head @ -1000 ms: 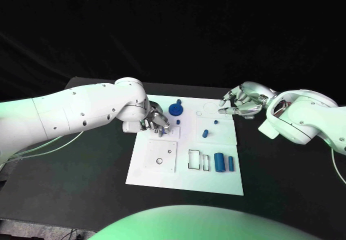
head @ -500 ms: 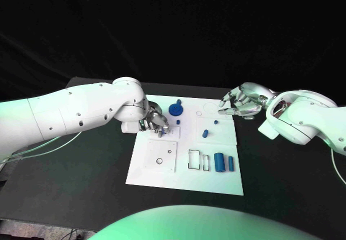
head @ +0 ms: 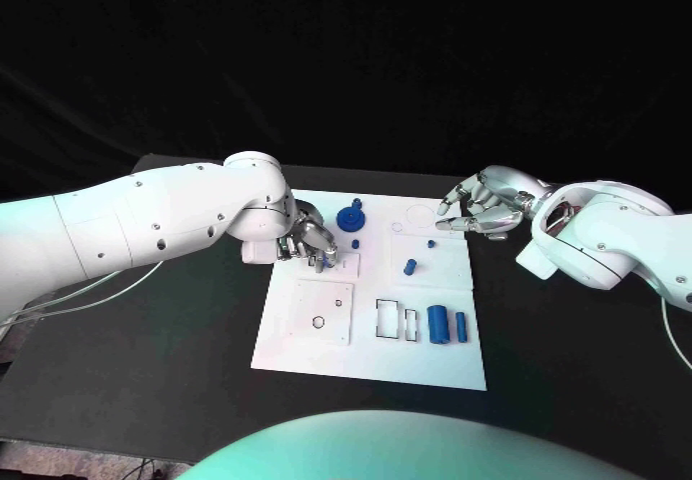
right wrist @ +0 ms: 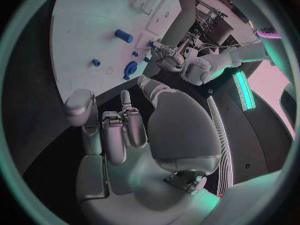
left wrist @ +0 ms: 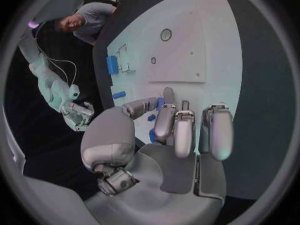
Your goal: Assemble the parts on the task board
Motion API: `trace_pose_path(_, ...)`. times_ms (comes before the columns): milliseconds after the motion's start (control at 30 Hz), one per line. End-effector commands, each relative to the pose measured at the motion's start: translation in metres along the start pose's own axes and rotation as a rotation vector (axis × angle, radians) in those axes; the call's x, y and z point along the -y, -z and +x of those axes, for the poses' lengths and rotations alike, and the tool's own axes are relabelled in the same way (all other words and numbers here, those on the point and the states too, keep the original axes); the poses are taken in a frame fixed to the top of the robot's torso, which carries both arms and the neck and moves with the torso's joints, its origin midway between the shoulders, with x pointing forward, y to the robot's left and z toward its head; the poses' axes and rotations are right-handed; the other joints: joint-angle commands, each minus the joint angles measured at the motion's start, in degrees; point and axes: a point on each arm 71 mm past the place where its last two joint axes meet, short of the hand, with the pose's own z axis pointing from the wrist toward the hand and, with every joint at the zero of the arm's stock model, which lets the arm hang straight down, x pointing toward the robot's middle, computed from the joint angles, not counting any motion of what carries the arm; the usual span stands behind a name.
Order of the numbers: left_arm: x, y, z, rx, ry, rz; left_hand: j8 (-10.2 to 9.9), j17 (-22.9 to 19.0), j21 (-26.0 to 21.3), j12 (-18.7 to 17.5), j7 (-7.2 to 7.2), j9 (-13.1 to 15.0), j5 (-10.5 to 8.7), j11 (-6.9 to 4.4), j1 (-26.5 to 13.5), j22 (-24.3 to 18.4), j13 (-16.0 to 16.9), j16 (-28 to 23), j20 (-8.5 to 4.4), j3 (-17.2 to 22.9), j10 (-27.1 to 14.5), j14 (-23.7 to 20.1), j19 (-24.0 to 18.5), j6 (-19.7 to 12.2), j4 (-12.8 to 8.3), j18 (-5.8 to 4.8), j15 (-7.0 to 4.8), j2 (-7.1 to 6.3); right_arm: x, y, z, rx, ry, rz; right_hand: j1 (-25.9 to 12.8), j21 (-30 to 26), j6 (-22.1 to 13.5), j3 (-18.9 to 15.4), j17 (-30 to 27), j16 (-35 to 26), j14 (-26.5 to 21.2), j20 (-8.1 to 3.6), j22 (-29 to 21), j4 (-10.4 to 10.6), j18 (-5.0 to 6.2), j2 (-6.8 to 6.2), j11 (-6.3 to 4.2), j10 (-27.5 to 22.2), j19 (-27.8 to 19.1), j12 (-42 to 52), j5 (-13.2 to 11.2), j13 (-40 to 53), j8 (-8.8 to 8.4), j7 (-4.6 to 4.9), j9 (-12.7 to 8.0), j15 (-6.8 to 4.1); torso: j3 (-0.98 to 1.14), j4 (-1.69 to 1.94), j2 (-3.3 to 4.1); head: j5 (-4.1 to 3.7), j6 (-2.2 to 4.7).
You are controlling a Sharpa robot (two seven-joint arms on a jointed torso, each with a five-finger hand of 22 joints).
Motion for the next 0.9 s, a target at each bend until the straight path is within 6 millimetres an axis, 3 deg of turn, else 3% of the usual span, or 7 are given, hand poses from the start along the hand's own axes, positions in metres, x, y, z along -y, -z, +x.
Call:
trace_pose_path(33,0.002,0.0,0.001,-0.036,-0.019,0.009,0.3,15.1,0.0,0.1,-2.06,0.1,0.28,-0.35,2.1,9.1,0.0,0.2,-0.27,6.3,0.6,6.0,1.0,2.5,-6.3,-0.61,-0.27,1.79,-0.001,0.0,0.002,-0.018,0.011,-0.005,-0.1,-0.1,-0.5,-0.1,15.1,0.2,6.0,0.07,-0.1,0.3,0.63,-0.55,0.03,-0.3,-0.3,-0.2,0.3,4.3,0.27,0.01,0.1,-0.18,0.03,0.07,0.02,-0.05,0.0)
trace_pose_path(300,0.001,0.0,0.001,-0.116,-0.01,0.02,0.6,15.1,-0.1,0.0,-2.04,0.5,1.06,-0.31,2.4,9.1,-0.1,0.2,-0.25,6.5,0.6,6.0,0.9,2.9,-6.8,-0.59,-0.22,1.71,-0.001,0.0,0.002,-0.019,0.012,-0.005,-0.1,-0.1,-0.5,-0.1,15.1,0.2,6.0,0.07,-0.1,0.3,0.63,-0.55,0.03,-0.3,-0.3,-0.2,0.3,4.3,0.27,0.01,0.1,-0.18,-0.01,0.05,0.03,-0.06,0.0)
trace_pose_path(600,0.006,0.004,-0.007,-0.18,0.024,0.051,0.8,15.1,0.0,0.1,-2.09,1.1,3.64,-0.33,2.3,9.2,0.1,0.2,-0.24,6.5,0.8,6.0,0.9,3.4,-7.2,-0.6,-0.19,1.46,-0.001,0.0,0.002,-0.019,0.012,-0.005,-0.2,-0.2,-0.6,-0.1,15.1,0.2,6.0,0.06,-0.1,0.4,0.63,-0.65,0.04,-0.4,-0.3,-0.3,0.2,4.3,0.34,0.02,0.2,-0.18,0.05,0.01,0.02,0.0,0.0)
trace_pose_path(900,0.014,0.004,-0.013,-0.218,0.051,0.076,0.8,15.1,0.1,0.2,-2.11,1.3,4.09,-0.35,2.2,9.4,0.2,0.2,-0.24,6.5,0.9,6.0,1.0,3.6,-7.3,-0.65,-0.19,1.45,-0.001,-0.001,0.002,-0.019,0.012,-0.006,-0.2,-0.2,-0.6,-0.1,15.1,0.2,6.0,0.06,-0.1,0.4,0.63,-0.65,0.04,-0.4,-0.3,-0.3,0.2,4.3,0.34,0.02,0.2,-0.18,0.06,0.1,-0.01,-0.06,0.0)
